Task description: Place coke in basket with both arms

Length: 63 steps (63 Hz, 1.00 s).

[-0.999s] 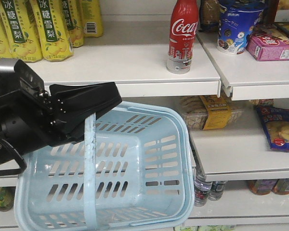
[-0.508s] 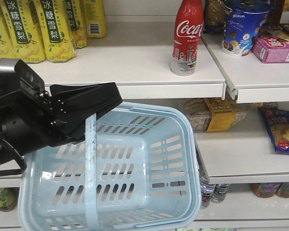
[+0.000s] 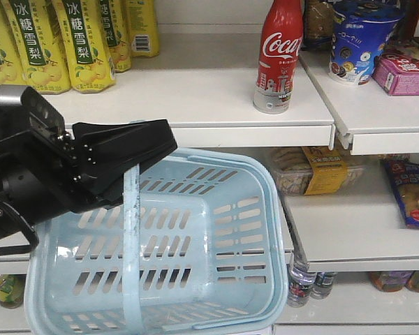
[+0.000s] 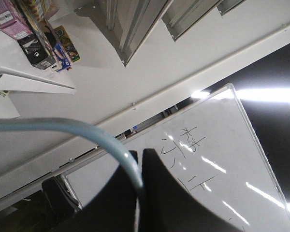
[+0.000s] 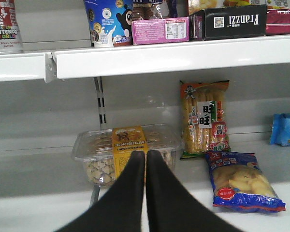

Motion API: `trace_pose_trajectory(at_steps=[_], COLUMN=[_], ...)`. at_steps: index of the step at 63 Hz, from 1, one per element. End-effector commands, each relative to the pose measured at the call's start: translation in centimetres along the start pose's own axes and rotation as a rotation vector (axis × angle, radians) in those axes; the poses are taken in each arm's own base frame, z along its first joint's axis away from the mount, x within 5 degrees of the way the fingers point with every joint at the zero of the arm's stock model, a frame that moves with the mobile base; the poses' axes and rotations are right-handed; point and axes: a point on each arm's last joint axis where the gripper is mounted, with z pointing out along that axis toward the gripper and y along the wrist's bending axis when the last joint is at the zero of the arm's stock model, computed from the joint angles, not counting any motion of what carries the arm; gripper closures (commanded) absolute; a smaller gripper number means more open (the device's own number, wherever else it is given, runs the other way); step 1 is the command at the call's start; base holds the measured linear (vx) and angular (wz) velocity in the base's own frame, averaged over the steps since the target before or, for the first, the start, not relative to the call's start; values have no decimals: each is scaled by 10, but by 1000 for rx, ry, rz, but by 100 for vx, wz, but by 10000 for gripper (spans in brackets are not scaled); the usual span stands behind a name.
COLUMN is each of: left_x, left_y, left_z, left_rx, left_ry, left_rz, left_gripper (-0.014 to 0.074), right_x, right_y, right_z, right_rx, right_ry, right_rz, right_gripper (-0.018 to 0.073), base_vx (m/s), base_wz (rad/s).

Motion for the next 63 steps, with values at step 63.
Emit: trace_pose_trajectory(at_steps=[63], left_x=[5], left_y=[-34], left_z=[-1], left_rx=[255], left_ry=[59], left_rz=[22], left_gripper=[603], right_x=[-5], right_y=[0], right_z=[-1], right_rx=[2], right_ry=[-83], right_rz=[-12], right_gripper=[564], base_vx=[2], base_wz=[1])
